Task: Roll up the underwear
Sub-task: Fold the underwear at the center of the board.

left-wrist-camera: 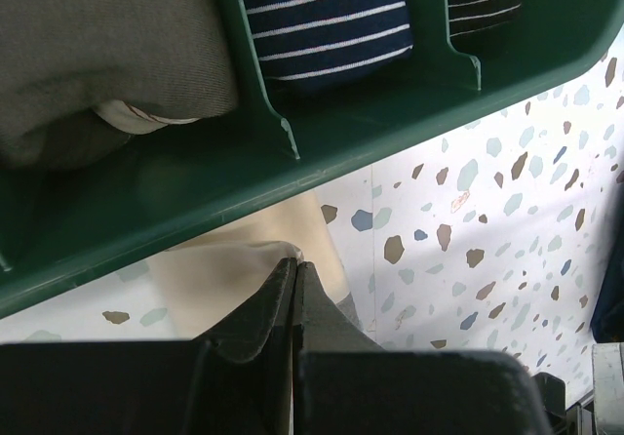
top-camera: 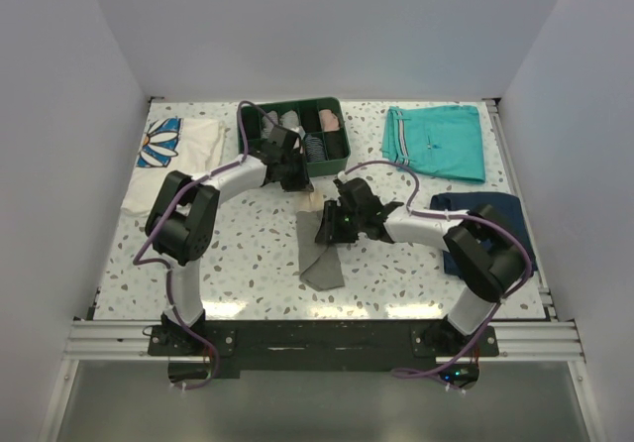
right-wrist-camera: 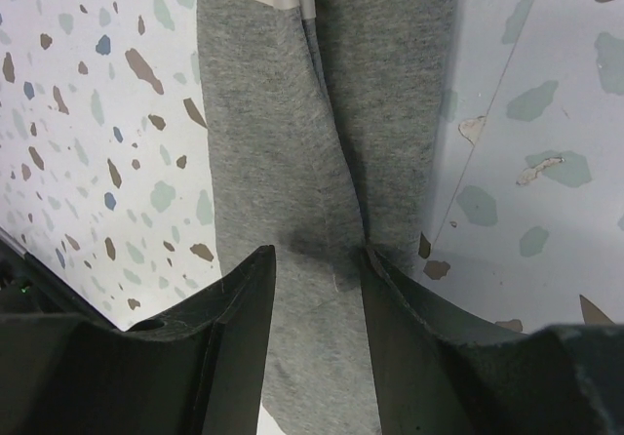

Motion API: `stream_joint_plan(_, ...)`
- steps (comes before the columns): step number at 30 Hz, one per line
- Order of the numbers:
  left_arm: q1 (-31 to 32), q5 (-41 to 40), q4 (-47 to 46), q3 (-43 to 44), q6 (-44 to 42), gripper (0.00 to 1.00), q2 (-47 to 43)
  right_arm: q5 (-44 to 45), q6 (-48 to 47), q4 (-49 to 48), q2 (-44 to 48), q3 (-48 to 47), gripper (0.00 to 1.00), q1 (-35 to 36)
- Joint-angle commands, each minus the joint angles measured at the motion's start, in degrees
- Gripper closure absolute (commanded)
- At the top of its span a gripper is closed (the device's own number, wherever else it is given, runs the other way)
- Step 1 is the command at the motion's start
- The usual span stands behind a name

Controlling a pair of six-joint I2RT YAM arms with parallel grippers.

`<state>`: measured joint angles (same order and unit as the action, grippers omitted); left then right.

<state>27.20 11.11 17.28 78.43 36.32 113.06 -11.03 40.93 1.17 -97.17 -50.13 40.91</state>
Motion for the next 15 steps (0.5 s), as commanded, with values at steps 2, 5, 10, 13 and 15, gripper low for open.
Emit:
stream_joint_plan(2,0.1,0.0,-1.1,2.0,-1.4,1.00,-0.6,-0.3,-0.1,-2.4,0.1,-1.1,0.56,-0.3)
stream_joint_plan(5,0.1,0.0,-0.9,1.8,-1.4,1.00,-0.7,0.7,-0.1,-2.7,0.7,-0.5,0.56,-0.7)
stream_joint_plan(10,0.1,0.0,-1.0,1.6,-1.2,1.00,-0.6,0.2,0.2,-2.8,0.6,-0.3,0.57,-1.3)
stream_joint_plan(13,0.1,0.0,-1.1,1.6,-1.1,1.00,-0.8,0.2,0.6,-3.1,0.7,0.1,0.57,-1.4)
stream_joint_plan(15,0.1,0.0,-1.2,1.6,-1.2,1.00,-0.8,-0.5,0.8,-3.6,0.5,0.0,0.57,-1.5)
